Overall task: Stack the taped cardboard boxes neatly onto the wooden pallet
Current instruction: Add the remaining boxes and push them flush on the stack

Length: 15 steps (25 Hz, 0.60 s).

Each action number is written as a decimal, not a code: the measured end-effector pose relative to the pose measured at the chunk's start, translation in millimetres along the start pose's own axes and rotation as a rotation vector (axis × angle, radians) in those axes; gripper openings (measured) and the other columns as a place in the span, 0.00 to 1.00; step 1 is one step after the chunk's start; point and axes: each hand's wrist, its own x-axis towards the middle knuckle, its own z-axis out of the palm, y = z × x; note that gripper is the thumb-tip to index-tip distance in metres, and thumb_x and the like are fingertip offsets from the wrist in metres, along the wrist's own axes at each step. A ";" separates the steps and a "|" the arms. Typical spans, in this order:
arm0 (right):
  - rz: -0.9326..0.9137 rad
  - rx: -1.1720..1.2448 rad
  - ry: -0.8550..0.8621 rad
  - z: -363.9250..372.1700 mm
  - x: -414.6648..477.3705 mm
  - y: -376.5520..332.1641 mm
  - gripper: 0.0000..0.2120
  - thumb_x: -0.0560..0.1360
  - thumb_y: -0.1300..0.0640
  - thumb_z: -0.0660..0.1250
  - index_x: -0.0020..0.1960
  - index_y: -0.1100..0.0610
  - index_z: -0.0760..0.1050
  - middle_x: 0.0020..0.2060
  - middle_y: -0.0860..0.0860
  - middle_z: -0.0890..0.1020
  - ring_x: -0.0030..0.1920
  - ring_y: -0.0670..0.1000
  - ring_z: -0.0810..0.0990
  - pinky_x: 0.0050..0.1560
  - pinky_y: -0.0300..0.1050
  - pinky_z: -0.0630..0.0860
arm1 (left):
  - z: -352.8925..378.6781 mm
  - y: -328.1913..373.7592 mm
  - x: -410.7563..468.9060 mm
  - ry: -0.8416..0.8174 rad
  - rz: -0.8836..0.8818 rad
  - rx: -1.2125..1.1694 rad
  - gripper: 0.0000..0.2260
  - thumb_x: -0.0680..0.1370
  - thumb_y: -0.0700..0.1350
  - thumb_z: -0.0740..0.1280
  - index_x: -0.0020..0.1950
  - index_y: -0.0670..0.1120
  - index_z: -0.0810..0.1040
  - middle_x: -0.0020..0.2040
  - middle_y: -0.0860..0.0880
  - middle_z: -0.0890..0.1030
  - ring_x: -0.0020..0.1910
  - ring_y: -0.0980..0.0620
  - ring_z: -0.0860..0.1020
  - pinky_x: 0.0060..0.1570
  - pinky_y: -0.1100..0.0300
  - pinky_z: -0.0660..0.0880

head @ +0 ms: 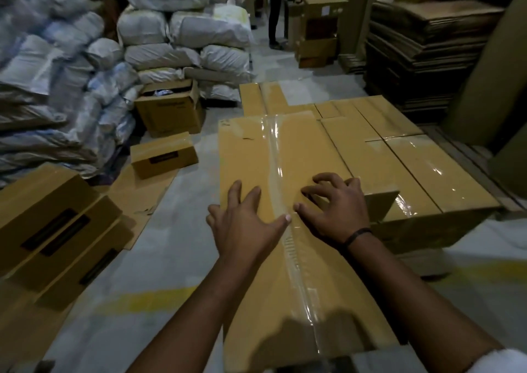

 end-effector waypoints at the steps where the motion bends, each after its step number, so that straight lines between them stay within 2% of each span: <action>1: 0.024 0.016 0.019 -12.6 -4.0 26.9 0.26 0.67 0.27 0.62 0.58 0.39 0.81 0.63 0.37 0.74 0.58 0.52 0.67 0.54 0.50 0.74 | 9.9 27.6 -4.7 -0.008 0.018 0.010 0.43 0.65 0.78 0.64 0.77 0.63 0.67 0.82 0.56 0.55 0.71 0.39 0.62 0.68 0.44 0.63; 4: 0.069 0.050 0.064 -53.5 -14.7 113.6 0.25 0.67 0.28 0.65 0.58 0.39 0.81 0.63 0.37 0.74 0.58 0.52 0.67 0.53 0.49 0.73 | 45.1 114.5 -18.0 -0.042 0.068 0.011 0.43 0.65 0.78 0.64 0.78 0.63 0.66 0.82 0.57 0.55 0.72 0.37 0.61 0.70 0.42 0.63; 9: 0.165 -0.040 0.129 -125.4 -27.9 261.9 0.21 0.67 0.29 0.68 0.54 0.39 0.82 0.61 0.36 0.76 0.56 0.51 0.66 0.54 0.49 0.71 | 117.5 263.8 -45.7 -0.139 0.137 -0.091 0.43 0.66 0.77 0.67 0.78 0.63 0.66 0.82 0.58 0.54 0.75 0.38 0.58 0.72 0.42 0.62; 15: 0.258 -0.093 0.113 -171.6 -22.1 386.9 0.22 0.67 0.30 0.67 0.54 0.40 0.83 0.62 0.37 0.76 0.57 0.53 0.67 0.54 0.48 0.72 | 181.8 381.0 -46.5 -0.238 0.215 -0.123 0.41 0.67 0.76 0.68 0.78 0.63 0.66 0.82 0.57 0.54 0.76 0.38 0.57 0.71 0.43 0.62</action>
